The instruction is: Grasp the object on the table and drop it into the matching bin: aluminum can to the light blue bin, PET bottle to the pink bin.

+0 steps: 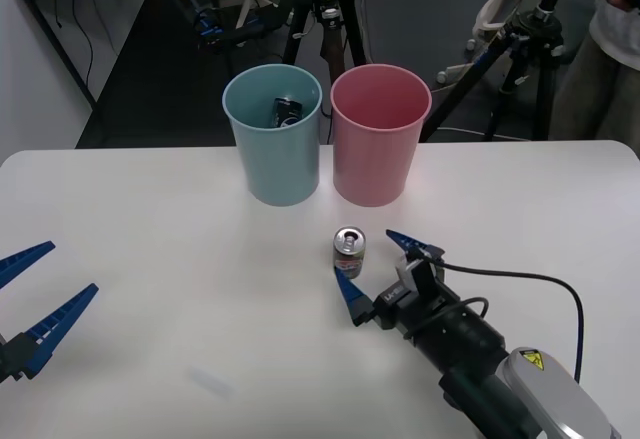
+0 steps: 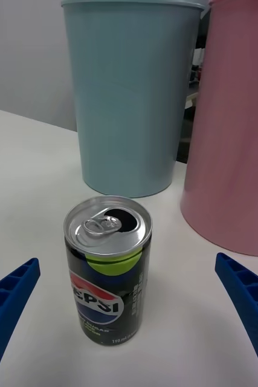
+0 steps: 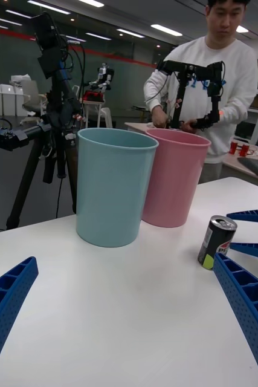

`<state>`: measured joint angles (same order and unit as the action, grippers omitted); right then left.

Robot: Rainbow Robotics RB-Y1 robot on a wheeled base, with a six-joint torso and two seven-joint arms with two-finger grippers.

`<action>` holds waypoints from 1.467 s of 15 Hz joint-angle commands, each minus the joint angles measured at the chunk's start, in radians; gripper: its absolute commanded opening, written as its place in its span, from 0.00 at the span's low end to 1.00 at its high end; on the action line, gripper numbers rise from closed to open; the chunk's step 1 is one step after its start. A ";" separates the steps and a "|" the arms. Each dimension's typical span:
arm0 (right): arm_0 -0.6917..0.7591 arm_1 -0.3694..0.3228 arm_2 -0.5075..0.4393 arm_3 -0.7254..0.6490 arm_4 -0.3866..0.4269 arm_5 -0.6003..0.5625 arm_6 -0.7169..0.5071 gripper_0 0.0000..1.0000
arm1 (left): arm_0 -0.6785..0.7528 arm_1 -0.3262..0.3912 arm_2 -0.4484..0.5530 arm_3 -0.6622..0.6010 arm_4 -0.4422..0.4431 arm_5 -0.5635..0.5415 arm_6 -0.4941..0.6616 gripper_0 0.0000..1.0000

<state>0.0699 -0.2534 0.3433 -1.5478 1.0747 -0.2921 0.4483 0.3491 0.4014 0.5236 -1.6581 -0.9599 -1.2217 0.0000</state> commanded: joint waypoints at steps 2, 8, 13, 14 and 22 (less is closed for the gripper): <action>-0.012 0.000 0.020 0.000 0.001 0.030 -0.010 1.00 | 0.000 0.000 0.000 0.000 0.000 0.000 0.000 1.00; -0.079 0.048 -0.017 0.121 -0.001 -0.030 0.004 1.00 | 0.000 0.000 0.000 0.000 0.000 0.000 0.000 1.00; -0.125 0.080 -0.026 0.176 -0.001 -0.048 0.017 1.00 | 0.000 0.000 0.000 0.000 0.000 0.000 0.000 1.00; -0.133 0.085 -0.032 0.192 -0.002 -0.059 0.020 1.00 | 0.000 0.000 0.000 0.000 0.000 0.000 0.000 1.00; -0.190 0.092 -0.049 0.275 -0.016 -0.105 0.033 1.00 | 0.000 0.000 0.000 0.000 0.000 0.000 0.000 1.00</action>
<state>-0.1154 -0.1623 0.2958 -1.2794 1.0609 -0.3930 0.4802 0.3490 0.4014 0.5236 -1.6580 -0.9599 -1.2217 0.0000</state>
